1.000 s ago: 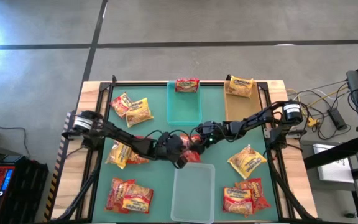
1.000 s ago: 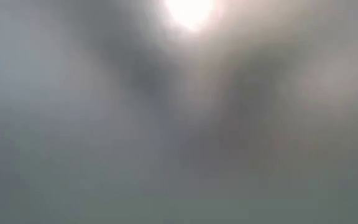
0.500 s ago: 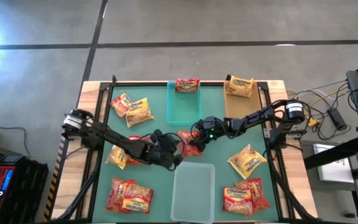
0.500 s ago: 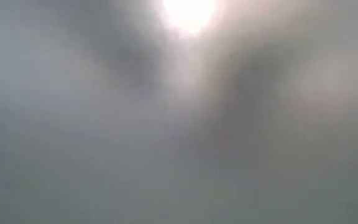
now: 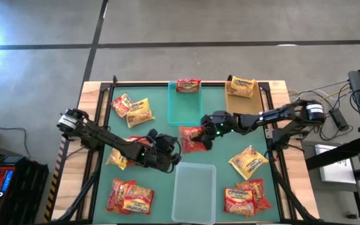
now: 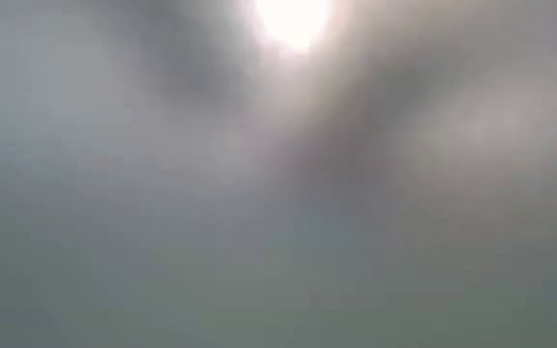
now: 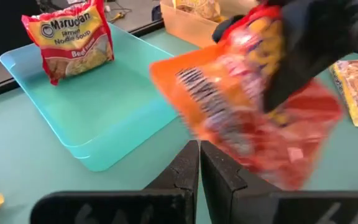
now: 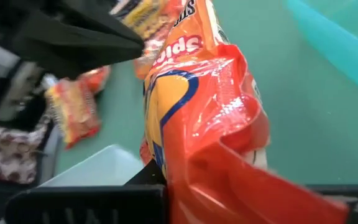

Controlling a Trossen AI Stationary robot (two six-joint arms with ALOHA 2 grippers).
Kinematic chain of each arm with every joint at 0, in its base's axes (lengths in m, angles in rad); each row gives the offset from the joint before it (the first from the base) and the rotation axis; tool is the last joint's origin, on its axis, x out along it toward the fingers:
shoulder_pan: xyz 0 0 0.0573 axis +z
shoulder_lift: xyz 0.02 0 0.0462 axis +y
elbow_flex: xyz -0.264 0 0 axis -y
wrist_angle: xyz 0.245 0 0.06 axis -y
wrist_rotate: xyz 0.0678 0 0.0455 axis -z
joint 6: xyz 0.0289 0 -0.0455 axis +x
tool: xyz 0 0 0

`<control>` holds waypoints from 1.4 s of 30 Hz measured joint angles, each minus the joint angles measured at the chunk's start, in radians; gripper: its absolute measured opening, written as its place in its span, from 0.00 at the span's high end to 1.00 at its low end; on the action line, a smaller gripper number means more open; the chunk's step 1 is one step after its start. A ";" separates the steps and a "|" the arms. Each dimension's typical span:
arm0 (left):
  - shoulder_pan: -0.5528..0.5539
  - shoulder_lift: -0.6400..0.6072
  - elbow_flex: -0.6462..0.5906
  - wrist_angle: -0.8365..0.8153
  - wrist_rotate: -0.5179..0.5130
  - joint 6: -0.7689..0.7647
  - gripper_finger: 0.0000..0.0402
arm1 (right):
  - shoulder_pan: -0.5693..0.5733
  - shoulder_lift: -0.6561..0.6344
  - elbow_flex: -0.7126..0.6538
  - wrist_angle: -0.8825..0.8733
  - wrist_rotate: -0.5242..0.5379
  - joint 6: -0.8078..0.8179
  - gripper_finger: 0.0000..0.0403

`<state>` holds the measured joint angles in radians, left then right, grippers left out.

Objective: Sort Maruchan noodles
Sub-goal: Put the top right orange noodle pack into the transparent bin

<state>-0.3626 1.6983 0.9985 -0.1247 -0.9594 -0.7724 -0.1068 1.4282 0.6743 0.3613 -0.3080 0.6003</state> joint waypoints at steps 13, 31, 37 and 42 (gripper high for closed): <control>0.008 -0.041 0.000 -0.015 -0.071 0.065 1.00 | 0.209 -0.088 0.038 -0.171 -0.025 0.131 0.90; 0.004 -0.037 0.001 -0.018 -0.059 0.049 1.00 | 0.292 -0.028 0.174 -0.511 0.075 0.031 0.90; 0.004 -0.036 0.001 -0.019 -0.049 0.051 1.00 | 0.321 0.011 0.174 -0.506 0.073 -0.105 0.90; 0.004 -0.036 0.001 -0.022 -0.049 0.052 1.00 | 0.330 0.003 0.176 -0.498 0.072 -0.259 0.90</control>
<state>-0.3584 1.6619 0.9997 -0.1470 -1.0089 -0.7200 0.2236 1.4316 0.8505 -0.1371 -0.2356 0.3415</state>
